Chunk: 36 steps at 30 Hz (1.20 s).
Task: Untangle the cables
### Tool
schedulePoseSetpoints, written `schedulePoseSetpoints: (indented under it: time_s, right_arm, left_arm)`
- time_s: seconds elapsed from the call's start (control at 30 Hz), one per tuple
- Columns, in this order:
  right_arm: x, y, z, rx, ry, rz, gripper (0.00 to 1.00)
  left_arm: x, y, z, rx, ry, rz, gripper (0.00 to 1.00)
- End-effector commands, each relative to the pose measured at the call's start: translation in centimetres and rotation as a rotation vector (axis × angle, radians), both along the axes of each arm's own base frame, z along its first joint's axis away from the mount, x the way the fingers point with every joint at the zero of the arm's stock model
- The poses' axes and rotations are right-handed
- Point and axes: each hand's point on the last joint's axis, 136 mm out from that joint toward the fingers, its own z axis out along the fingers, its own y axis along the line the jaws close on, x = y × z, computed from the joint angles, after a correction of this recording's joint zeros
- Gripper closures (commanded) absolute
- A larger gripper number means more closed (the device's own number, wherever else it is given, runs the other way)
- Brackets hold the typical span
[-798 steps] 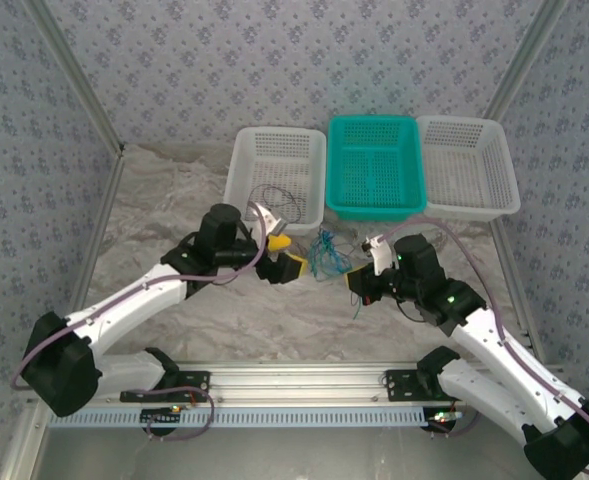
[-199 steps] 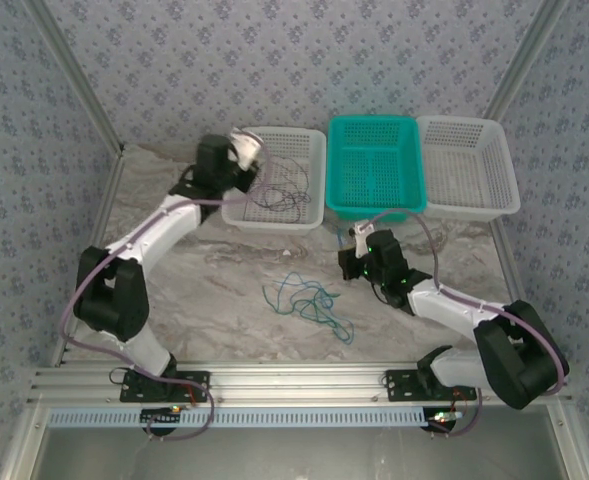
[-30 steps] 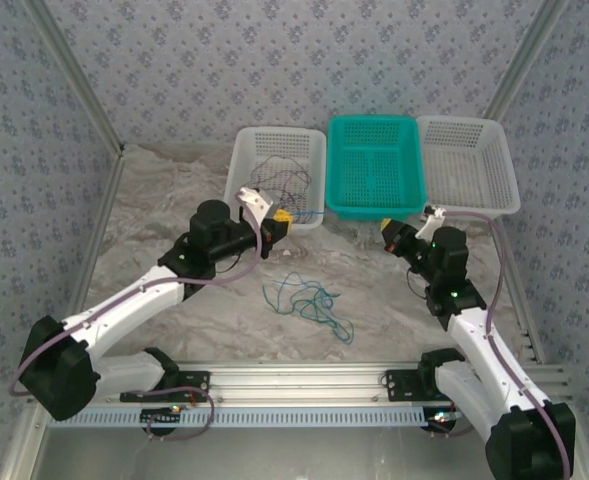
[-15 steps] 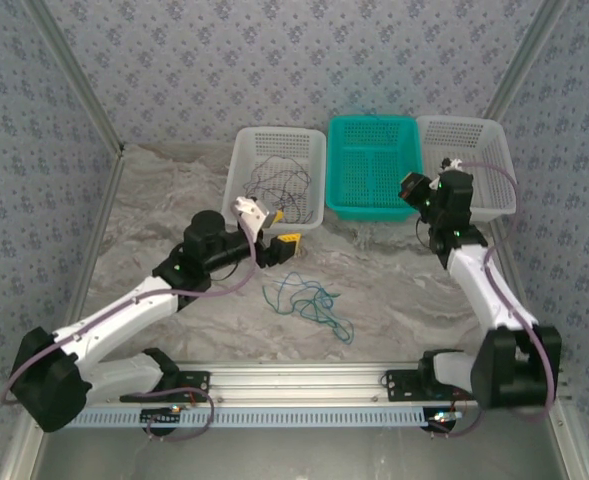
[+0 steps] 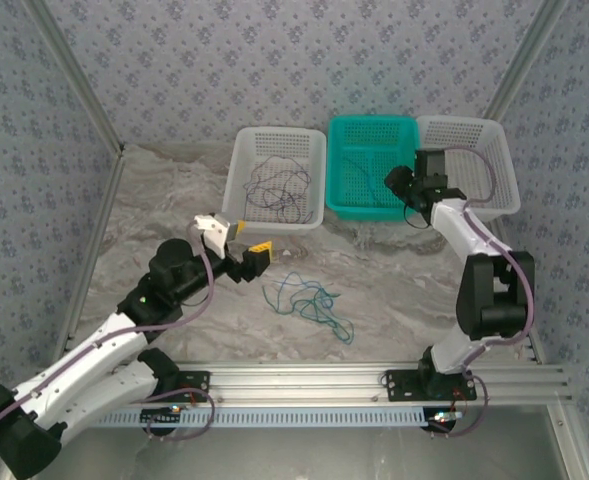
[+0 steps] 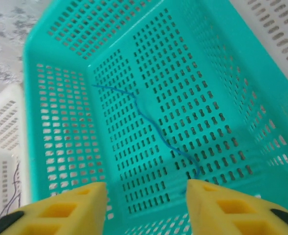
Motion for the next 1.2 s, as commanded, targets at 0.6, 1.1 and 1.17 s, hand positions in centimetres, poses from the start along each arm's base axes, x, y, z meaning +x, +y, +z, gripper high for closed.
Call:
schedulePoseSetpoints:
  time_s: [0.6,1.1,1.17]
  right_arm:
    - [-23.0,16.2,-4.3,-0.120,0.198,0.765,0.50]
    - [-23.1,21.6,-12.4,-0.243,0.485,0.981,0.60]
    - [-23.0,21.6,-13.1,-0.270,0.509,0.966,0.63]
  left_arm:
    - [3.1,-1.0,-4.0,0.129,0.041,0.069,0.18]
    - [2.3,-0.1,-4.8,0.139,0.079,0.085,0.17]
    - [2.4,-0.1,-4.9,0.139,0.085,0.092,0.17]
